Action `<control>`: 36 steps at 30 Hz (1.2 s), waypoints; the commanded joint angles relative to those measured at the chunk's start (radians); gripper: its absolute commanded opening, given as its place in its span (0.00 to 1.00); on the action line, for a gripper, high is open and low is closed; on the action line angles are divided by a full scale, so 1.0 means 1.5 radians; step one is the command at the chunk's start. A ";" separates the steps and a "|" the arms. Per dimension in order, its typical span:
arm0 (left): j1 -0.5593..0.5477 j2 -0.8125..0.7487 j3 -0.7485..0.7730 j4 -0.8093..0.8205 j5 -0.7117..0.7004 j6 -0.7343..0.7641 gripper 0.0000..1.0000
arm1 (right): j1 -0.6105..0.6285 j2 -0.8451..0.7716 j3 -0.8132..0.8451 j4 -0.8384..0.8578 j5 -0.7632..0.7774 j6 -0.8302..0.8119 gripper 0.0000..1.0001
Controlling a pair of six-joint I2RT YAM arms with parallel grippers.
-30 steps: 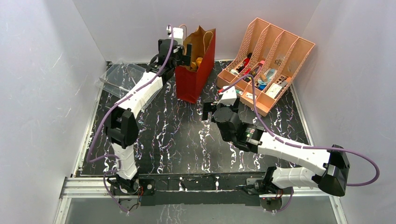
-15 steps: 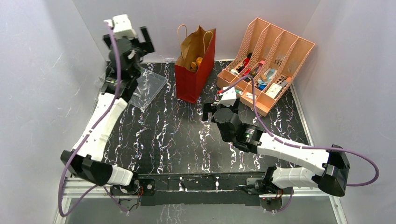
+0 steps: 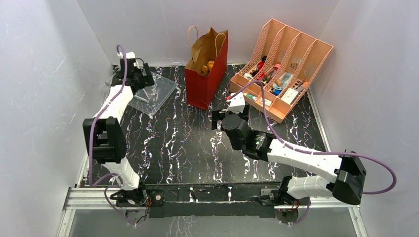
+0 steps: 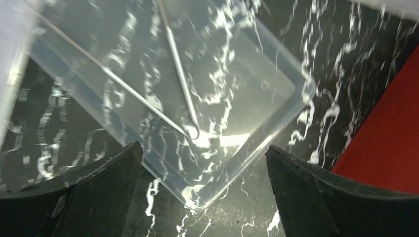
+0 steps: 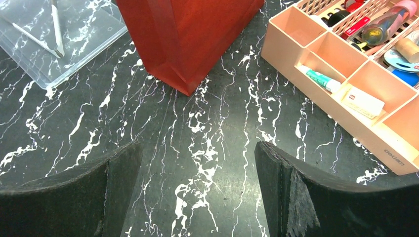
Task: Take the fake bread out of the paper bag
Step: Move the container to the center of the board.
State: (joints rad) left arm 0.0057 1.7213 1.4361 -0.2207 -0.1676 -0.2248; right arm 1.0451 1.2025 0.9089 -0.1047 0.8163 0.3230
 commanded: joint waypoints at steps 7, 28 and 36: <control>-0.008 0.071 -0.001 -0.028 0.181 0.079 0.93 | -0.002 0.021 0.038 0.030 -0.008 0.021 0.83; -0.108 0.178 0.018 -0.073 0.014 0.157 0.87 | -0.006 -0.012 -0.008 0.032 -0.006 0.033 0.84; -0.108 0.198 0.009 -0.073 0.017 0.160 0.84 | -0.006 -0.010 -0.014 0.032 -0.008 0.037 0.84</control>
State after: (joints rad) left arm -0.1569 2.0251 1.4474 -0.3146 -0.1253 0.0049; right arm 1.0386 1.2167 0.8884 -0.1014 0.7933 0.3692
